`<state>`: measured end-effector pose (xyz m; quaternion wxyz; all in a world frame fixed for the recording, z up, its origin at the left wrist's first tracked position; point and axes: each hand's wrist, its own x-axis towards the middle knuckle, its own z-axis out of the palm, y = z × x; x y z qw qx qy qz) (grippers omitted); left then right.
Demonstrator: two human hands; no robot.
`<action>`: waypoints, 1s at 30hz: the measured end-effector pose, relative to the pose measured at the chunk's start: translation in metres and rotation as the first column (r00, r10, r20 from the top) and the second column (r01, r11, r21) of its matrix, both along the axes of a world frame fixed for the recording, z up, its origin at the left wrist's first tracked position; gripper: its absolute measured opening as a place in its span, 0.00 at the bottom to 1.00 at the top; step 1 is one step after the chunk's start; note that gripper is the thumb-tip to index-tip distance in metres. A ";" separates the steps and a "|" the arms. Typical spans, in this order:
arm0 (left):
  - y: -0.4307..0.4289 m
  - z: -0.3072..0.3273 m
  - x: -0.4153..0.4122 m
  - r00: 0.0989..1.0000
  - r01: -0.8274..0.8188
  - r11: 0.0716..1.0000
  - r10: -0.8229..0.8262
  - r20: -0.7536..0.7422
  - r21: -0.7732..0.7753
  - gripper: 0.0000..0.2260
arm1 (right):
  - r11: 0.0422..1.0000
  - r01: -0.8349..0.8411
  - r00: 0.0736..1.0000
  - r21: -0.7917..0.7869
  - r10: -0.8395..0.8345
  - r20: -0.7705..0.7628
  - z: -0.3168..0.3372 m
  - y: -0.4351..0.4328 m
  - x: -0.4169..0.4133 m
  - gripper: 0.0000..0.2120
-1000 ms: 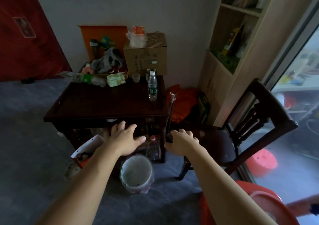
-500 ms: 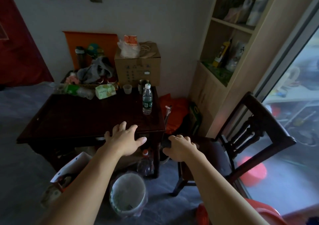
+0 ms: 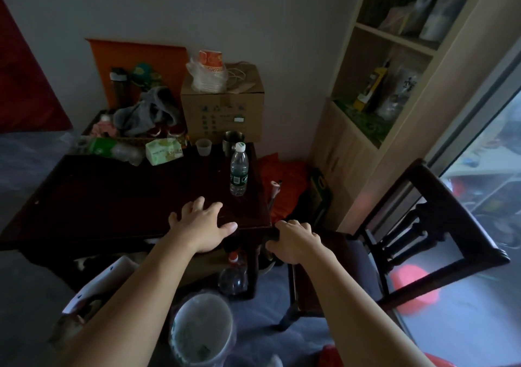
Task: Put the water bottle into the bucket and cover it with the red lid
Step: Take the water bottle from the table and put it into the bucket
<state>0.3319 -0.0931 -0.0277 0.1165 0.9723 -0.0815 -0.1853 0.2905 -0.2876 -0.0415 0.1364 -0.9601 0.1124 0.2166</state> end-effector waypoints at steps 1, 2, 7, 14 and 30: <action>-0.003 -0.002 0.008 1.000 -0.009 1.000 0.009 -0.004 -0.002 0.31 | 1.000 -0.009 1.000 0.007 0.009 0.002 -0.003 -0.003 0.010 0.25; -0.005 -0.004 0.016 1.000 -0.019 1.000 0.019 -0.009 -0.005 0.31 | 1.000 -0.020 1.000 0.017 0.020 0.004 -0.006 -0.005 0.020 0.25; -0.021 -0.017 0.064 0.997 -0.076 0.997 0.076 -0.028 -0.006 0.31 | 0.997 -0.075 0.997 0.035 0.075 -0.018 -0.020 -0.021 0.081 0.26; -0.056 -0.028 0.139 0.990 -0.141 0.990 0.141 -0.009 -0.013 0.32 | 0.993 -0.119 0.993 0.014 0.119 -0.014 -0.029 -0.057 0.161 0.27; -0.053 -0.092 0.248 0.950 -0.299 0.884 0.309 -0.029 -0.358 0.36 | 0.970 -0.073 0.995 0.232 0.054 0.085 -0.059 -0.044 0.285 0.26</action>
